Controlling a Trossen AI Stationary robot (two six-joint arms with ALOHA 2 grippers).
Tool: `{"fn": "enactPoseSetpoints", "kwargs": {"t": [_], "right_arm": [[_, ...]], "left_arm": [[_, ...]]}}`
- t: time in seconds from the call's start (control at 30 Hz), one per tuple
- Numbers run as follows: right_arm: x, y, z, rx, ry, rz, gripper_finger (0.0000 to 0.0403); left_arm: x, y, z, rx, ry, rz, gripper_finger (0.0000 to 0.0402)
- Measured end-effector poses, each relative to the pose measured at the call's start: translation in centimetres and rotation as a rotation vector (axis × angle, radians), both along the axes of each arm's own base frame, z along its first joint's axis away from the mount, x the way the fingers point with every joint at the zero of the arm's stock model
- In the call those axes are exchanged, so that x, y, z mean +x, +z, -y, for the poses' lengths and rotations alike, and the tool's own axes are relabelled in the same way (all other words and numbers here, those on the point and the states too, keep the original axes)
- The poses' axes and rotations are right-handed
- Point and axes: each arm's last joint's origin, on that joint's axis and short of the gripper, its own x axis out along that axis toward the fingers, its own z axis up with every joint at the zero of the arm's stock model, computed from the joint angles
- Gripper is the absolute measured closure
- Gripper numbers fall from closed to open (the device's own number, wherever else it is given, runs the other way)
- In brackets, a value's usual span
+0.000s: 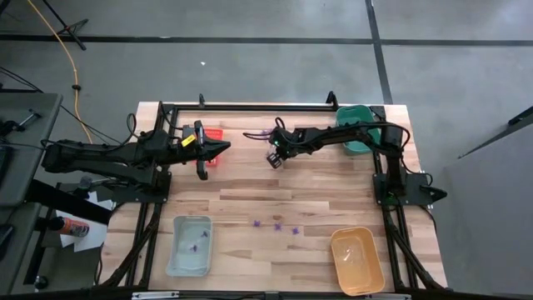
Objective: Sort Halloween decoration
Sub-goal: Put the violet hat toy into the gray bin
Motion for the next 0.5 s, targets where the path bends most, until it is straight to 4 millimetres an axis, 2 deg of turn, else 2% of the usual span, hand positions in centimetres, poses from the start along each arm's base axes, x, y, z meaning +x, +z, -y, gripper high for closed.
{"fn": "enactPoseSetpoints", "kwargs": {"t": [0.1, 0.27, 0.37, 0.5], "right_arm": [[0.0, 1.2, -0.7, -0.009, 0.055, 0.016, 0.0401], [-0.9, 4.6, -2.5, -0.063, 0.159, 0.062, 0.0402], [-2.7, 6.7, -3.8, -0.103, 0.226, 0.100, 0.0402], [-6.7, 8.6, -5.3, -0.111, 0.267, 0.232, 0.0402]], "left_arm": [[0.0, 0.0, 0.0, 0.009, 0.000, -0.003, 0.0401], [0.0, 0.0, 0.0, 0.018, 0.008, -0.005, 0.0401], [0.0, 0.0, 0.0, 0.018, 0.008, -0.005, 0.0401], [0.0, 0.0, 0.0, 0.018, 0.008, -0.007, 0.0401]]}}
